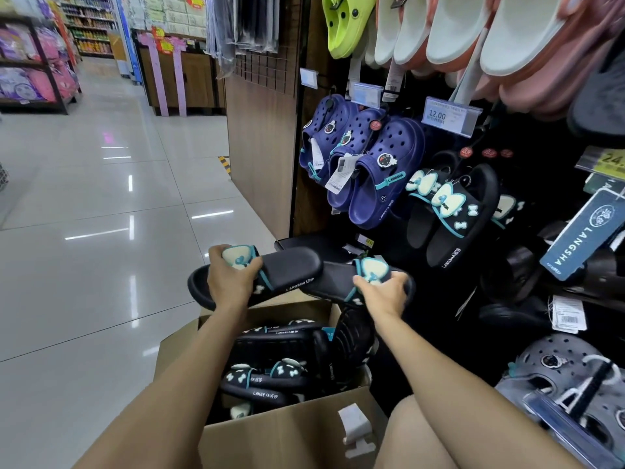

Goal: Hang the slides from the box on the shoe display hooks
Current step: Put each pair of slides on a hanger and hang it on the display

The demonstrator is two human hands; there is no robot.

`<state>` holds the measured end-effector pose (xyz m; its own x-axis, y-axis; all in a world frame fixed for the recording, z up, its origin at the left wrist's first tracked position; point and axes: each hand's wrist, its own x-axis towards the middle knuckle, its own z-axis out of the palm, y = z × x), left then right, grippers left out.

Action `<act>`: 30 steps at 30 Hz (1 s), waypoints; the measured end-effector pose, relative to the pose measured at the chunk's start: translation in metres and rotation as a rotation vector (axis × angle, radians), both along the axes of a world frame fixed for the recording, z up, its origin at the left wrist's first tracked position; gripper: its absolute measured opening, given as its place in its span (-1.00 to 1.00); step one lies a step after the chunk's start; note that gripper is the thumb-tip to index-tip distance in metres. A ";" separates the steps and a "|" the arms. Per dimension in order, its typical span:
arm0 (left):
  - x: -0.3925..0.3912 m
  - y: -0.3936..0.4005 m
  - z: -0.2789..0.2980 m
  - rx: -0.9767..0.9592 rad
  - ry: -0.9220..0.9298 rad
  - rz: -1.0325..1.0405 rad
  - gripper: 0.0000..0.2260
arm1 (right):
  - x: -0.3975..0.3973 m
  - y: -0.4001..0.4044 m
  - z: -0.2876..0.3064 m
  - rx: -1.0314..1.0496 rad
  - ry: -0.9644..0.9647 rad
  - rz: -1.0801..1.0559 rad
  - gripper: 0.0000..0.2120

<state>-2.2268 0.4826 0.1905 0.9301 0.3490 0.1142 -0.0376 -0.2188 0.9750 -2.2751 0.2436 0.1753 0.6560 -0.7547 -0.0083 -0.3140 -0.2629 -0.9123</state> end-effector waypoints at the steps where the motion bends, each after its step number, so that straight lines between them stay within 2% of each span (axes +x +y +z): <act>1: 0.003 0.007 0.001 0.036 -0.010 -0.009 -0.55 | -0.002 -0.011 -0.002 -0.017 0.009 -0.007 -0.40; 5: 0.003 0.018 0.007 0.249 -0.080 -0.114 -0.55 | -0.008 -0.033 -0.008 -0.112 0.073 0.058 -0.46; 8: -0.002 0.013 0.006 0.323 -0.080 -0.211 -0.59 | -0.007 -0.030 -0.009 -0.212 0.113 0.169 -0.43; 13: 0.003 0.008 0.002 0.471 -0.108 -0.305 -0.55 | -0.007 -0.027 -0.009 -0.267 0.032 0.248 -0.40; 15: 0.003 0.007 0.005 0.632 -0.095 -0.389 -0.52 | -0.006 -0.024 -0.008 -0.354 0.003 0.316 -0.36; 18: -0.001 0.003 0.007 1.046 -0.124 -0.501 -0.45 | -0.005 -0.019 -0.008 -0.545 0.012 0.421 -0.29; 20: -0.003 0.001 0.004 1.184 -0.143 -0.548 -0.44 | -0.005 -0.015 -0.007 -0.690 0.042 0.480 -0.26; 23: -0.002 0.001 -0.001 1.139 -0.110 -0.616 -0.45 | -0.007 -0.011 -0.005 -0.837 0.030 0.592 -0.26; 27: 0.002 0.001 -0.005 0.769 -0.099 -0.694 -0.59 | -0.010 -0.002 -0.001 -0.879 0.031 0.836 -0.26; 30: 0.001 -0.003 -0.008 0.789 -0.108 -0.750 -0.60 | -0.011 0.006 -0.002 -0.960 0.018 0.977 -0.27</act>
<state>-2.2262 0.4800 0.1829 0.8472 -0.5095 0.1507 -0.4993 -0.6664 0.5538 -2.2861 0.2500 0.1736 0.9248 0.2977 0.2369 0.3534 -0.9028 -0.2450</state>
